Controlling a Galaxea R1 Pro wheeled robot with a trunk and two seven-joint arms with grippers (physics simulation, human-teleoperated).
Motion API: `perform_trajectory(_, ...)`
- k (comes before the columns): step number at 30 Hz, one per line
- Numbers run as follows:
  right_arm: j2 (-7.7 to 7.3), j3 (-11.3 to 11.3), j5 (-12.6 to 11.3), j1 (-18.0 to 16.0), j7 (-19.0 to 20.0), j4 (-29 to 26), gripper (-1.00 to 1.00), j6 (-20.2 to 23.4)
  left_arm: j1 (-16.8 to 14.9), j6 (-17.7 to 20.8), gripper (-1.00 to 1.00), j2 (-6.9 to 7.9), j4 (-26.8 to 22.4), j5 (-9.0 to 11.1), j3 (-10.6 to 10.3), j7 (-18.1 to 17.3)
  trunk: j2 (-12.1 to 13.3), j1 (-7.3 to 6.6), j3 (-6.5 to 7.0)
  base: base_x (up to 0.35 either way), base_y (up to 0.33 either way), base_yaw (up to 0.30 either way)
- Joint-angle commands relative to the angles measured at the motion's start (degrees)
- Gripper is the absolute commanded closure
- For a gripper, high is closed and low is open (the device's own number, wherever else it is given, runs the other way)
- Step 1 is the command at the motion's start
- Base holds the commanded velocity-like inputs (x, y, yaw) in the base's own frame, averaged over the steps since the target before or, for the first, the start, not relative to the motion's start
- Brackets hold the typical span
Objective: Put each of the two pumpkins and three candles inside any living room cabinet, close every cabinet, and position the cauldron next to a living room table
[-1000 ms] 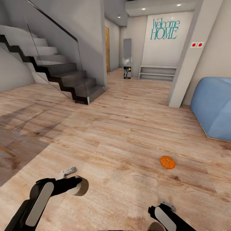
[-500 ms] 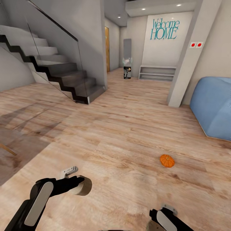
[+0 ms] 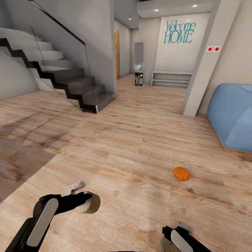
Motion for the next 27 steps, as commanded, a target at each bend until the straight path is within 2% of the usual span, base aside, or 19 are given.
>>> perform_trajectory(1,-0.08,0.4,-0.2,0.0,0.3,-0.1,-1.0,-0.1,0.0,0.1,1.0,0.04,-0.1,0.6,-0.1,0.6,0.0,-0.01,-0.05,-0.01,0.004,0.0)
perform_trajectory(6,-0.08,0.4,-0.2,0.0,2.3,-0.2,-1.0,-0.6,0.0,0.1,1.0,0.04,-0.2,0.6,-0.2,0.6,0.0,-0.01,-0.05,-0.003,0.001,0.0)
perform_trajectory(10,-0.14,0.4,-0.1,0.0,2.7,-0.1,-1.0,-2.0,0.0,0.1,1.0,0.04,-0.2,0.6,-0.2,0.5,-0.1,0.09,-0.94,0.0,0.0,0.0)
perform_trajectory(16,-0.1,2.5,-0.2,0.0,2.9,-0.1,-1.0,-2.9,0.0,0.1,1.0,0.04,-0.2,0.6,-0.2,0.6,-0.2,0.24,-2.27,0.0,0.0,0.0)
perform_trajectory(21,-0.09,2.9,-0.3,0.0,2.9,0.7,-1.0,-3.2,0.0,0.1,1.0,0.04,-0.2,0.6,-0.2,0.6,-0.2,0.37,-3.38,0.0,0.0,0.0)
perform_trajectory(26,-0.11,2.8,1.4,-1.7,4.6,1.6,-1.0,-4.8,0.3,0.2,1.0,1.67,-1.8,1.9,-0.3,0.5,-0.2,0.38,-3.37,0.0,0.0,0.0)
perform_trajectory(27,-0.14,2.8,1.7,-2.0,4.9,1.3,-1.0,-5.1,0.3,0.2,1.0,1.57,-1.9,2.2,-0.3,0.5,-0.2,0.38,-3.37,0.0,0.0,0.0)
